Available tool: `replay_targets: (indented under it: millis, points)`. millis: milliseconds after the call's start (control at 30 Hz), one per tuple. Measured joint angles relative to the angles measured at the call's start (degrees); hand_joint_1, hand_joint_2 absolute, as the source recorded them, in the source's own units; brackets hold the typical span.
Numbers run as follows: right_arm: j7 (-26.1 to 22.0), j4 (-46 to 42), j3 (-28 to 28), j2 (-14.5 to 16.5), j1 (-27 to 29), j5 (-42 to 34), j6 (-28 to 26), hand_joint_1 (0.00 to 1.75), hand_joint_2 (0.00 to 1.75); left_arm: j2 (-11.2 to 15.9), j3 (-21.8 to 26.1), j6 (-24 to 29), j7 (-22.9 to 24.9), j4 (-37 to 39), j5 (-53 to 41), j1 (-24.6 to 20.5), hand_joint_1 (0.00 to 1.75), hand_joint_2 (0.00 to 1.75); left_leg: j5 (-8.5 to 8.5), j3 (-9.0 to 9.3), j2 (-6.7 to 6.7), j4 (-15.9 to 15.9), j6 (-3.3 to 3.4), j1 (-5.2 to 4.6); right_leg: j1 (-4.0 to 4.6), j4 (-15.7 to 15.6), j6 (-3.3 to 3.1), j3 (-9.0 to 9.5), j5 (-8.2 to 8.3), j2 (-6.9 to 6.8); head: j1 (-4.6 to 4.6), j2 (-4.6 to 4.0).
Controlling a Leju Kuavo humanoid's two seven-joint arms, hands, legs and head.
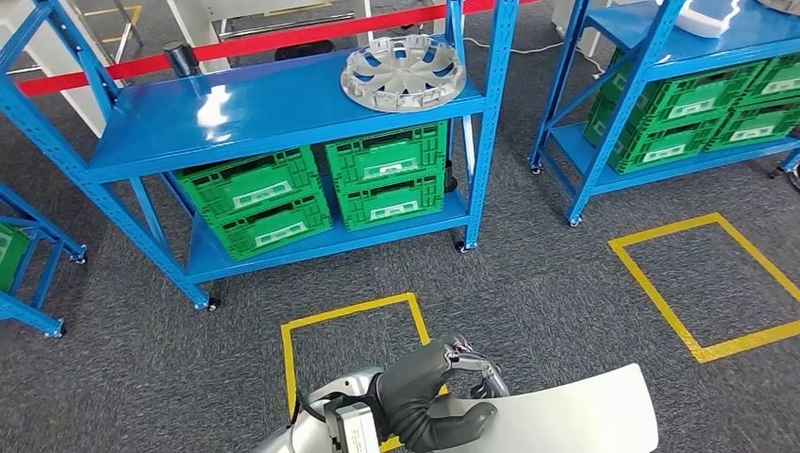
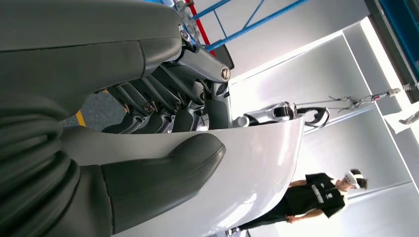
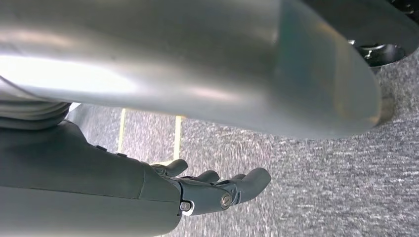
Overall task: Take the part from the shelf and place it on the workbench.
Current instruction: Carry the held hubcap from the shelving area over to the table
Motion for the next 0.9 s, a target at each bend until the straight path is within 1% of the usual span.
replay_targets:
  millis: [33, 67, 100, 133, 167, 200, 233, 267, 300, 333, 400, 433, 467, 533, 567, 600, 633, 667, 700, 733, 767, 800, 833, 900]
  points:
    - [0.05, 0.00, -0.02, 0.01, -0.01, -0.03, 0.04, 0.00, 0.00, 0.07, -0.01, -0.02, -0.01, 0.05, 0.00, 0.01, 1.75, 1.75, -1.98, -1.46, -0.58, 3.83, 0.17, -0.15, 0.18, 0.01, -0.17, -0.23, 0.13, 0.45, -0.14, 0.00]
    - [0.11, 0.00, -0.04, 0.00, 0.02, -0.05, 0.09, 0.00, 0.00, 0.15, -0.02, -0.04, -0.01, 0.11, 0.00, 0.02, 1.75, 1.75, -3.18, -2.48, -0.83, 6.75, 0.42, -0.31, 0.39, 0.01, -0.29, -0.42, 0.25, 0.90, -0.23, 0.00]
    - [0.18, 0.00, -0.07, -0.01, 0.06, -0.07, 0.14, 0.00, 0.00, 0.21, -0.03, -0.07, -0.01, 0.17, 0.00, 0.03, 1.75, 1.75, -3.36, -2.66, -0.93, 7.87, 0.79, -0.50, 0.60, 0.02, -0.35, -0.54, 0.34, 1.34, -0.28, 0.00]
    - [0.24, 0.00, -0.09, -0.01, 0.10, -0.09, 0.14, 0.00, 0.00, 0.23, -0.04, -0.08, -0.02, 0.21, 0.00, 0.03, 1.75, 1.75, -2.51, -1.74, -1.04, 6.77, 1.30, -0.72, 0.81, 0.02, -0.35, -0.60, 0.43, 1.80, -0.32, 0.00]
    - [0.27, 0.00, -0.11, -0.01, 0.11, -0.10, 0.14, 0.00, 0.00, 0.22, -0.04, -0.10, -0.02, 0.22, 0.00, 0.00, 1.75, 1.75, -0.91, 0.21, -1.29, 3.53, 1.97, -1.02, 1.00, 0.02, -0.33, -0.61, 0.50, 2.23, -0.36, 0.00]
    - [0.27, 0.00, -0.13, 0.03, 0.09, -0.11, 0.14, 0.00, 0.00, 0.20, -0.05, -0.12, -0.03, 0.20, 0.00, -0.05, 1.75, 1.75, 0.43, 2.50, -1.75, -0.53, 2.78, -1.34, 1.09, 0.01, -0.27, -0.61, 0.58, 2.60, -0.38, 0.00]
    - [0.27, -0.01, -0.14, 0.08, 0.07, -0.11, 0.06, 0.00, 0.00, 0.18, -0.05, -0.13, -0.04, 0.17, 0.00, -0.11, 1.75, 1.75, 1.49, 4.42, -2.05, -4.09, 3.41, -1.66, 1.19, 0.01, -0.12, -0.63, 0.66, 2.90, -0.34, 0.00]
    - [0.27, -0.01, -0.14, 0.13, 0.05, -0.10, -0.12, 0.00, 0.00, 0.16, -0.05, -0.15, -0.05, 0.15, 0.00, -0.18, 1.75, 1.75, 2.01, 5.66, -2.25, -6.51, 3.82, -1.95, 1.17, -0.01, 0.11, -0.69, 0.73, 3.06, -0.38, 0.00]
    - [0.26, -0.01, -0.14, 0.18, 0.05, -0.08, -0.29, 0.00, 0.00, 0.15, -0.05, -0.15, -0.08, 0.13, 0.00, -0.23, 1.75, 1.75, 1.98, 6.07, -2.29, -7.49, 3.98, -2.19, 1.05, -0.06, 0.42, -0.76, 0.81, 3.14, -0.40, 0.00]
    - [0.26, -0.01, -0.14, 0.20, 0.05, -0.06, -0.40, 0.00, 0.00, 0.13, -0.05, -0.16, -0.12, 0.13, 0.00, -0.26, 1.75, 1.75, 2.13, 6.07, -2.09, -7.65, 3.96, -2.37, 0.96, -0.18, 0.79, -0.80, 0.90, 3.18, -0.44, 0.00]
    - [0.26, 0.00, -0.14, 0.21, 0.06, -0.02, -0.38, 0.00, 0.00, -0.04, -0.07, -0.16, -0.19, 0.09, 0.00, -0.29, 1.75, 1.75, 2.67, 6.35, -1.78, -8.45, 4.15, -2.24, 0.90, -0.05, 1.49, -0.89, 0.78, 2.89, -0.49, 0.00]
    - [0.26, 0.00, -0.14, 0.21, 0.05, -0.01, -0.33, 0.00, 0.00, -0.17, -0.09, -0.16, -0.22, 0.08, 0.00, -0.32, 1.75, 1.75, 3.01, 6.52, -1.54, -8.92, 4.39, -2.08, 0.95, 0.87, 1.78, -1.32, 0.07, 2.45, -0.39, 0.00]
    - [0.26, 0.00, -0.14, 0.20, 0.03, 0.00, -0.33, 0.00, 0.00, -0.28, -0.10, -0.16, -0.24, 0.08, 0.00, -0.34, 1.75, 1.75, 3.31, 6.66, -1.23, -9.32, 4.58, -1.92, 1.02, 2.94, 2.05, -2.27, -1.28, 1.93, -0.27, 0.00]
    - [0.25, 0.00, -0.15, 0.19, 0.03, 0.00, -0.33, 0.00, 0.00, -0.34, -0.13, -0.21, -0.27, 0.22, 0.00, -0.34, 1.75, 1.75, 3.45, 6.53, -0.62, -9.37, 4.87, -1.94, 0.96, 9.64, 2.51, -5.45, -4.90, 1.15, -0.03, 0.00]
    - [0.25, 0.00, -0.16, 0.17, 0.06, 0.00, -0.33, 0.00, 0.00, -0.32, -0.13, -0.26, -0.27, 0.34, 0.00, -0.32, 1.75, 1.75, 3.44, 6.39, -0.30, -9.27, 4.89, -1.95, 0.91, 12.71, 2.71, -6.90, -6.08, 1.07, 0.01, 0.00]
    - [0.23, 0.00, -0.18, 0.16, 0.10, 0.00, -0.33, 0.00, 0.00, -0.30, -0.14, -0.30, -0.27, 0.45, -0.01, -0.30, 1.75, 1.75, 3.41, 6.26, 0.00, -9.15, 4.90, -1.96, 0.86, 14.25, 2.85, -7.61, -6.31, 1.02, 0.03, 0.00]
    - [0.19, 0.00, -0.22, 0.15, 0.13, 0.00, -0.33, 0.00, 0.00, -0.29, -0.14, -0.34, -0.27, 0.52, -0.01, -0.29, 1.75, 1.75, 3.38, 6.15, 0.27, -9.00, 4.87, -1.94, 0.80, 13.62, 2.96, -7.21, -5.45, 0.91, 0.06, 0.00]
    - [0.14, 0.00, -0.27, 0.13, 0.13, 0.00, -0.33, 0.00, 0.00, -0.29, -0.14, -0.34, -0.27, 0.54, -0.02, -0.30, 1.75, 1.75, 3.32, 6.07, 0.49, -8.82, 4.80, -1.90, 0.73, 11.02, 3.02, -5.77, -3.87, 0.68, 0.09, 0.00]
    - [0.09, 0.00, -0.33, 0.10, 0.10, 0.00, -0.33, 0.00, 0.00, -0.30, -0.14, -0.36, -0.28, 0.54, -0.04, -0.30, 1.75, 1.75, 3.20, 6.00, 0.70, -8.55, 4.62, -1.89, 0.68, 6.94, 2.97, -3.60, -2.25, 0.14, 0.12, 0.00]
    - [0.06, 0.00, -0.40, 0.08, 0.06, 0.00, -0.33, 0.00, 0.00, -0.30, -0.14, -0.37, -0.28, 0.53, -0.07, -0.31, 1.75, 1.75, 3.02, 5.92, 0.85, -8.26, 4.34, -1.98, 0.77, 3.34, 2.77, -1.69, -0.97, -0.30, 0.15, 0.00]
    - [0.06, 0.00, -0.45, 0.07, 0.01, 0.00, -0.33, 0.00, 0.00, -0.30, -0.14, -0.40, -0.31, 0.52, -0.11, -0.32, 1.75, 1.75, 2.86, 5.86, 0.95, -8.04, 4.02, -2.08, 0.82, 0.90, 2.37, -0.42, -0.28, -0.60, 0.14, 0.00]
    - [0.07, 0.00, -0.50, 0.06, -0.01, -0.01, -0.33, 0.00, 0.00, -0.31, -0.15, -0.42, -0.33, 0.51, -0.15, -0.33, 1.75, 1.75, 2.76, 5.82, 1.04, -7.91, 3.68, -2.18, 0.92, -0.40, 1.91, 0.18, -0.05, -0.74, 0.13, 0.00]
    - [0.08, 0.00, -0.54, 0.06, 0.00, -0.04, -0.33, 0.00, 0.00, -0.31, -0.15, -0.44, -0.34, 0.50, -0.19, -0.33, 1.75, 1.75, 2.76, 5.82, 1.13, -7.95, 3.36, -2.23, 1.06, -0.35, 1.44, 0.07, 0.03, -0.53, 0.11, 0.00]
    - [0.11, 0.00, -0.60, 0.07, 0.06, -0.12, -0.34, 0.00, 0.00, -0.32, -0.16, -0.45, -0.36, 0.48, -0.20, -0.34, 1.75, 1.75, 2.63, 5.75, 1.11, -7.79, 2.72, -2.11, 0.96, -0.53, 0.60, -0.05, 0.36, -0.15, 0.06, 0.00]
